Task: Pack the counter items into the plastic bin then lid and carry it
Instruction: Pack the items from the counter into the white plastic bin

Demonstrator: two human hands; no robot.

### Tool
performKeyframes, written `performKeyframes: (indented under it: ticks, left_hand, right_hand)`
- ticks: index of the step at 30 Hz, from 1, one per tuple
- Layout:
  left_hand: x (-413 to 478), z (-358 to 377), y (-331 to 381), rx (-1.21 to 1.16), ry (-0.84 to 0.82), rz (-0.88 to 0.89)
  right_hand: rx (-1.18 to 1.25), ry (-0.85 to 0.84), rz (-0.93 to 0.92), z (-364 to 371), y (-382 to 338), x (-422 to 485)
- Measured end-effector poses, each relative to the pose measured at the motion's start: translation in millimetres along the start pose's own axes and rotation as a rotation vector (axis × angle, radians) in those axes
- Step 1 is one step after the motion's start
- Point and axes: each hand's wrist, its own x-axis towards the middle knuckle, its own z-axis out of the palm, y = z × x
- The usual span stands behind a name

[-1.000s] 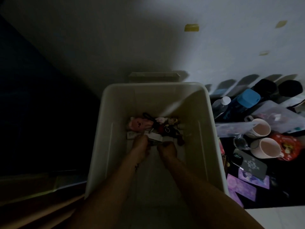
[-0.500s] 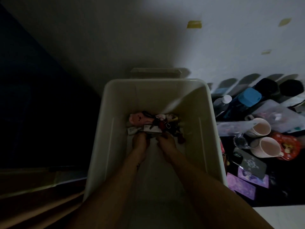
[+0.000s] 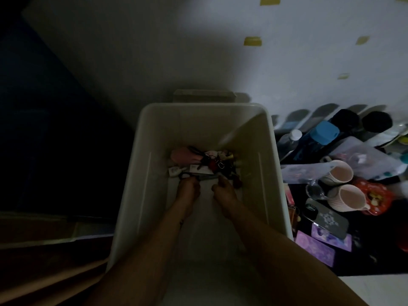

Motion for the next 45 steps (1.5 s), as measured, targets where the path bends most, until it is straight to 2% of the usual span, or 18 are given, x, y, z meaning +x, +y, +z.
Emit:
performKeyframes:
  ticks: [4, 11, 20, 28, 32, 38, 45]
  left_hand:
    - [-16.1, 8.2, 3.9, -0.03, -0.045, 0.004]
    - [-54.9, 22.5, 12.3, -0.076, -0.078, 0.111]
    - [-114.8, 33.8, 37.0, -0.131, -0.159, 0.27]
    - [-160.0, 74.9, 42.3, -0.296, -0.157, 0.391]
    - [-184.1, 110.6, 47.7, -0.377, -0.165, 0.49]
    - [-218.7, 185.1, 45.1, -0.328, -0.297, 0.513]
    - [-236.0, 254.7, 0.5, -0.2, -0.292, 0.467]
  right_hand:
    - [0.016, -0.014, -0.02, -3.2, -8.5, -12.6]
    - [0.057, -0.038, -0.074, -4.5, -18.3, -35.5]
    - [0.321, -0.177, -0.223, -40.9, -58.6, -87.7]
    - [0.431, -0.264, -0.315, -126.6, -99.0, -148.0]
    - [0.379, -0.243, -0.432, -179.2, -102.7, -156.6]
    - [0.486, -0.175, -0.403, -254.1, -92.2, -147.6]
    - [0.497, -0.086, -0.396, -324.7, -49.2, -130.3]
